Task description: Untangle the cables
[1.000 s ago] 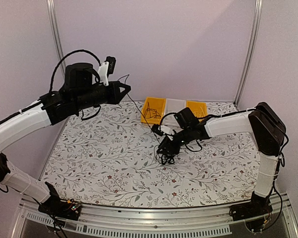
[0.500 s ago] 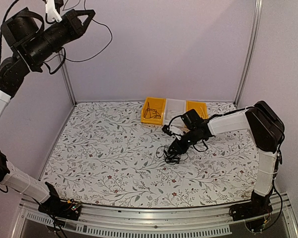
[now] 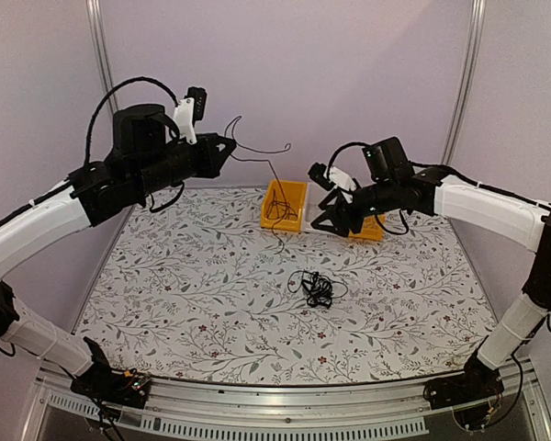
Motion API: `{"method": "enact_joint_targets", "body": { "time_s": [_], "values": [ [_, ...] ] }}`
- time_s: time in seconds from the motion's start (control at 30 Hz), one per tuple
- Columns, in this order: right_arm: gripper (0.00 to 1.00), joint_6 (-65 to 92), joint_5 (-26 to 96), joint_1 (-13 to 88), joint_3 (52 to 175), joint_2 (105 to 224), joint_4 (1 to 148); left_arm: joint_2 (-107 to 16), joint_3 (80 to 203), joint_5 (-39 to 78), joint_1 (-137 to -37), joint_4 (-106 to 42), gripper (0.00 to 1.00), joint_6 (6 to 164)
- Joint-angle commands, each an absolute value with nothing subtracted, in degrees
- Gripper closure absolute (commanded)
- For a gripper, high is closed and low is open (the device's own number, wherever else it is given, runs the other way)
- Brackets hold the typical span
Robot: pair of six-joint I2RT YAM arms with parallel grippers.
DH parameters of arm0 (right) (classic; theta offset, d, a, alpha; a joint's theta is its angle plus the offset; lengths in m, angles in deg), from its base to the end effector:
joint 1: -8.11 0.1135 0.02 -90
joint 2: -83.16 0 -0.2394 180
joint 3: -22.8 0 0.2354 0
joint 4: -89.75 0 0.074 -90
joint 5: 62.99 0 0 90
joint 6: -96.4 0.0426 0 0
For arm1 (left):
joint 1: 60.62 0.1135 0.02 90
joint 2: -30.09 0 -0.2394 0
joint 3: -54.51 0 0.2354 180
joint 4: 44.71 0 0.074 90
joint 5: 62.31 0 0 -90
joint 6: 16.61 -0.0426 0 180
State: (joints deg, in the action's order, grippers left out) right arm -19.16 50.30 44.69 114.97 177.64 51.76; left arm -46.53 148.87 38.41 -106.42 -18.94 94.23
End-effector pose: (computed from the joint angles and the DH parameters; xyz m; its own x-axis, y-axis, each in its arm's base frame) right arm 0.2792 0.2282 0.2695 -0.1279 -0.5884 -0.7984 -0.9364 0.3370 -0.0984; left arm 0.2173 -0.2121 0.4019 -0.2959 -0.1971 -0.9347 0.5037 0.7992 -0.3280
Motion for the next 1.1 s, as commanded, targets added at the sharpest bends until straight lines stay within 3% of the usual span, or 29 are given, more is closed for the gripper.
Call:
{"method": "enact_joint_targets", "body": {
  "time_s": [0.0, 0.27, 0.6, 0.73, 0.93, 1.0, 1.07],
  "values": [
    [0.39, -22.43, 52.35, 44.80, 118.62, 175.15, 48.21, -45.24, 143.03, 35.49, -106.90, -27.31, 1.00, 99.43],
    [0.41, -24.65, 52.41, 48.90, 128.90, 179.72, 51.75, -47.86, 136.43, 31.27, -106.53, -36.51, 1.00, 105.55],
    [0.44, -26.20, 56.05, 53.95, 132.85, 184.64, 56.74, -49.18, 135.38, 29.02, -105.92, -38.64, 1.00, 107.57],
    [0.55, -24.27, 54.08, 54.17, 133.37, 185.00, 59.37, -49.51, 135.38, 28.14, -105.52, -38.99, 1.00, 107.57],
    [1.00, -22.30, 50.01, 54.17, 134.79, 184.66, 61.51, -49.81, 135.16, 28.13, -104.83, -39.17, 1.00, 107.57],
    [1.00, -21.93, 48.99, 54.04, 135.18, 184.28, 61.95, -50.20, 135.24, 26.79, -104.45, -38.85, 0.99, 107.50],
    [1.00, -21.32, 48.32, 53.29, 136.24, 184.07, 61.79, -50.49, 135.94, 27.39, -104.18, -36.75, 0.79, 107.60]
  ]
}}
